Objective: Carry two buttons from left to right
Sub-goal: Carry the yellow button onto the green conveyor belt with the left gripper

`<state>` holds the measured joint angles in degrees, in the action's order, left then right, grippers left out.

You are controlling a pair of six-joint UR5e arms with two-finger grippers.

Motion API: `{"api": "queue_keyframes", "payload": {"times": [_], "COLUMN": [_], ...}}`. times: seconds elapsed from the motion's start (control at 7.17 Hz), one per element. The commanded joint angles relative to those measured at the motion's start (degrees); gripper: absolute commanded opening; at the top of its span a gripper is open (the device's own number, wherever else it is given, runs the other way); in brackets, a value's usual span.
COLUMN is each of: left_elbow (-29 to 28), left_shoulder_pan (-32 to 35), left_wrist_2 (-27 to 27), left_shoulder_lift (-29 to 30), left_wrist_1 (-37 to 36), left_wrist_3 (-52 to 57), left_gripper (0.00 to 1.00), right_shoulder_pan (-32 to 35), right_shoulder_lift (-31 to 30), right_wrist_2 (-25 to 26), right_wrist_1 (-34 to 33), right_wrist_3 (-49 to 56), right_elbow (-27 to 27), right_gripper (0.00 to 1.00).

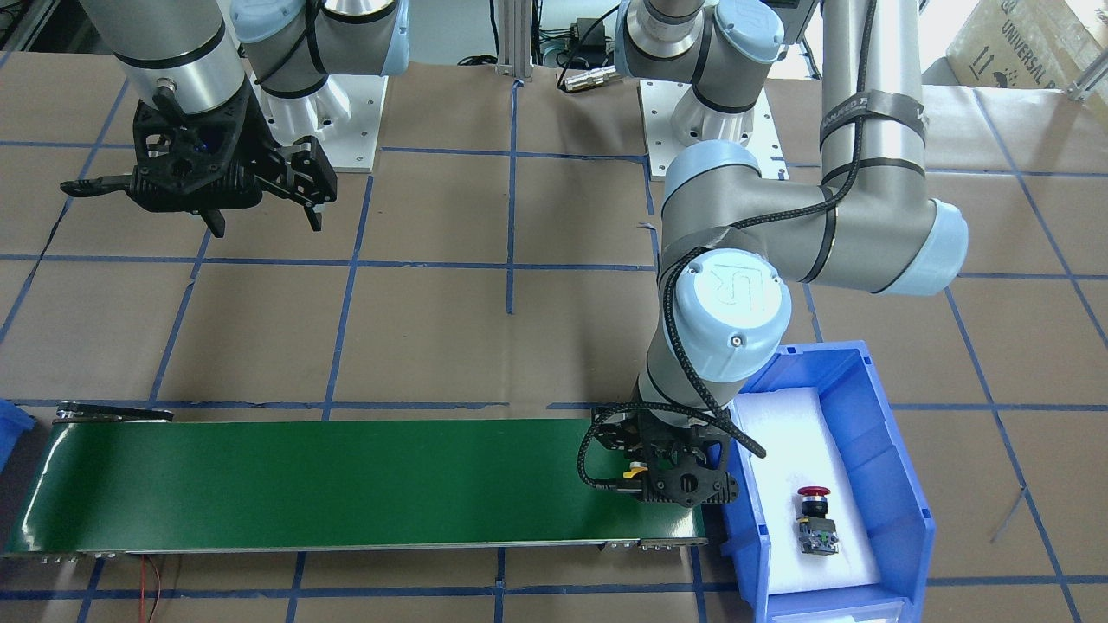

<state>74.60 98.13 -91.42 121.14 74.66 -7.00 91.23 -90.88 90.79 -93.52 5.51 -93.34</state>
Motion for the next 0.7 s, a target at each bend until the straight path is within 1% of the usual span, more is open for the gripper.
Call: {"api": "queue_keyframes", "payload": {"times": [0.0,0.14,0.28,0.42,0.56], "left_elbow": [-0.1,0.0,0.0,0.0,-0.2], "left_shoulder_pan": [1.0,1.7,2.1,2.1,2.0], "left_wrist_2": [0.1,0.0,-0.2,-0.6,-0.5], "left_shoulder_lift": [2.9,3.0,4.0,4.5,4.3], "left_wrist_1": [-3.1,-3.5,-4.6,-5.8,-5.8], "left_wrist_3": [-1.2,-2.2,-2.1,-1.9,-1.8], "left_gripper": [0.21,0.36,0.55,0.83,1.0], "right_shoulder_pan": [0.0,0.0,0.0,0.0,0.0], "right_shoulder_lift": [0.0,0.0,0.0,0.0,0.0], "right_wrist_2": [0.0,-0.1,-0.1,-0.1,-0.1], "right_wrist_1": [0.0,0.0,0.0,0.0,0.0], "right_wrist_3": [-0.1,-0.1,-0.1,-0.1,-0.1], "right_elbow": [0.0,0.0,0.0,0.0,0.0], "right_gripper": [1.0,1.0,1.0,1.0,1.0]}}
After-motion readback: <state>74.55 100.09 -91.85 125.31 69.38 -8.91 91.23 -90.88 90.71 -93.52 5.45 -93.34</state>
